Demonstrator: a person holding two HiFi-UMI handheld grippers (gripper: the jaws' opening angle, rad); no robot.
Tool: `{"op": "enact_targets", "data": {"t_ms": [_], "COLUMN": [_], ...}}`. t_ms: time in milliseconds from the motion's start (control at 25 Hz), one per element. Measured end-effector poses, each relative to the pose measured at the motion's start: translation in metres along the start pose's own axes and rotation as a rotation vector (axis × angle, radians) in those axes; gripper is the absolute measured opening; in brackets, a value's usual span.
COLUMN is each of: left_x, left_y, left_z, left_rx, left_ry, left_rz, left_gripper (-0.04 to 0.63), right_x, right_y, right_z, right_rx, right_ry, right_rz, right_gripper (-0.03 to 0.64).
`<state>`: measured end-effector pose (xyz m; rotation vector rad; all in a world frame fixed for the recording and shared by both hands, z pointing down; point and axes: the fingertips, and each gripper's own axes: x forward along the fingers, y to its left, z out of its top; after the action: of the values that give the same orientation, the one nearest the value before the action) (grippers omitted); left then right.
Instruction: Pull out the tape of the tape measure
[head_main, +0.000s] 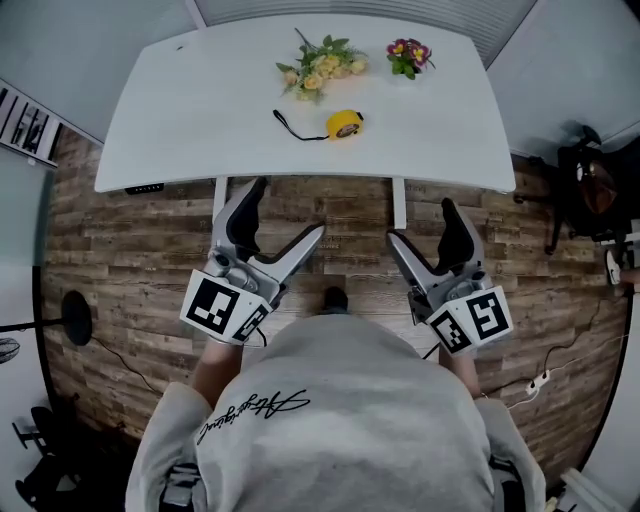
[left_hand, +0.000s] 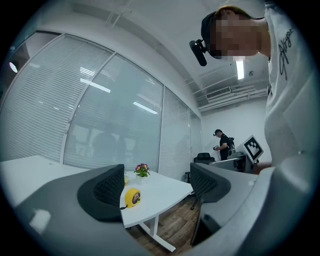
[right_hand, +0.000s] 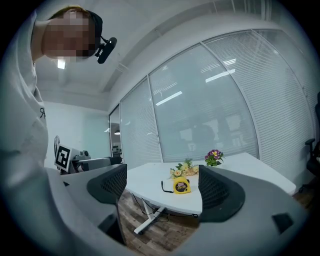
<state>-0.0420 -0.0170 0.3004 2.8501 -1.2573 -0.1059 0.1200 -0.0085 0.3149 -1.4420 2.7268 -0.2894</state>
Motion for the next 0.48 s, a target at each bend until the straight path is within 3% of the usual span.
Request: {"op": "enact_targets", "data": {"t_ms": [480], "left_x": [0.017], "left_y": [0.023], "left_z": [-0.015], "left_rx": [0.001], "left_ry": [0.060], "left_rz": [0.036], "left_gripper": [0.394], "right_x": [0.031], "right_y": [-0.009], "right_z": [-0.010], "right_rx": [0.029], "right_ry": [0.038], "right_rz": [0.048], "right_gripper": [0.426]}}
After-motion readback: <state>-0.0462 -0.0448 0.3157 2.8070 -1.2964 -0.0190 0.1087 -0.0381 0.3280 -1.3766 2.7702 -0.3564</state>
